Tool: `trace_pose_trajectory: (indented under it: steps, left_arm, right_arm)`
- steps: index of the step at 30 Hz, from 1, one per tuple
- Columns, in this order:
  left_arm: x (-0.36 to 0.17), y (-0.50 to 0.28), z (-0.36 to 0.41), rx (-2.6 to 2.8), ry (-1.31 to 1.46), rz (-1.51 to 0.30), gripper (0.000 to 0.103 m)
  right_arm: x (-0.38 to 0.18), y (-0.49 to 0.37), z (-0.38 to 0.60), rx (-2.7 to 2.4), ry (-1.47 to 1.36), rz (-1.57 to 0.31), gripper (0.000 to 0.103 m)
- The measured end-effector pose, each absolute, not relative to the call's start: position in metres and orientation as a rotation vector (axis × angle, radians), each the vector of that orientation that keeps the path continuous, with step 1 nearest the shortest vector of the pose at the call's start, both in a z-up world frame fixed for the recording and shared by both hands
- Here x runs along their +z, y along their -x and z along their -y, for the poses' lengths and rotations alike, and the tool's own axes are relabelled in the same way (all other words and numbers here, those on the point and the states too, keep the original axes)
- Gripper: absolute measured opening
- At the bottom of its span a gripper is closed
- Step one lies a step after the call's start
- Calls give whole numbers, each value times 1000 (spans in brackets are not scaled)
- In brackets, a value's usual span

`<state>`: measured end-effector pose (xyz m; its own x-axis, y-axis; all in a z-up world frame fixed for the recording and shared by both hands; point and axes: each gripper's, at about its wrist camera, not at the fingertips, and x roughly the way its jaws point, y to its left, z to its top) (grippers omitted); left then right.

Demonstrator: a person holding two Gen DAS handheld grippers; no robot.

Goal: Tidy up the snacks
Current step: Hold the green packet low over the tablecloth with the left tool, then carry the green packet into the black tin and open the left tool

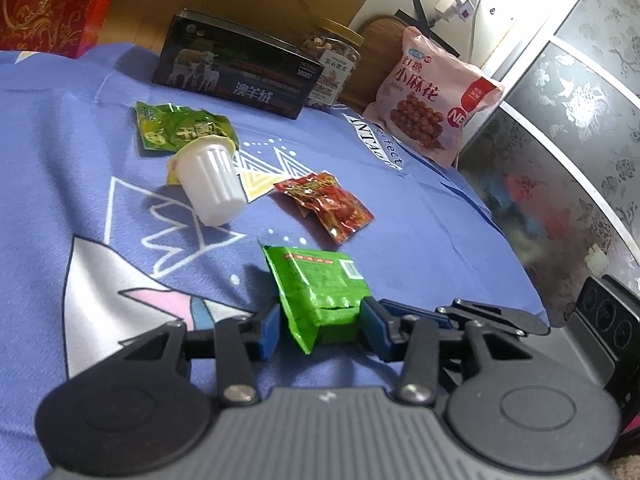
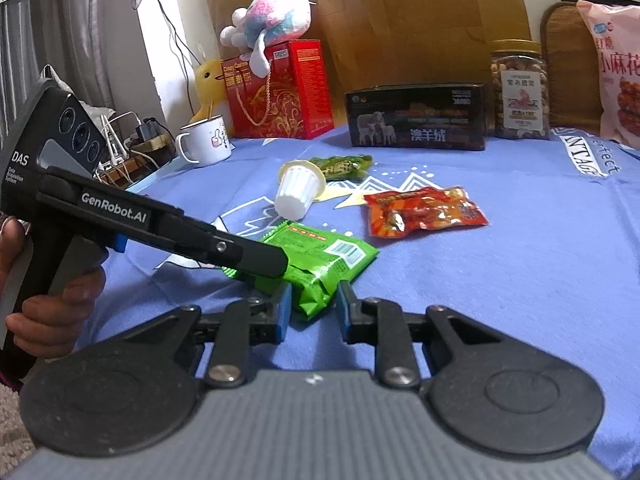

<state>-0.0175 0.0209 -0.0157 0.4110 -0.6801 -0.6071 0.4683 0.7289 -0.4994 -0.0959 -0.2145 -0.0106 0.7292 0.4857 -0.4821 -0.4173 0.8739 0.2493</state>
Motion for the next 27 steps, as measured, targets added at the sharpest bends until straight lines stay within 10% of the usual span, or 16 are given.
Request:
trace_pose_trajectory:
  steps: [27]
  left_arm:
    - [13,4,-37,-727,277,-831,32]
  right_arm:
    - [5,78,212,558,-116,-526,24]
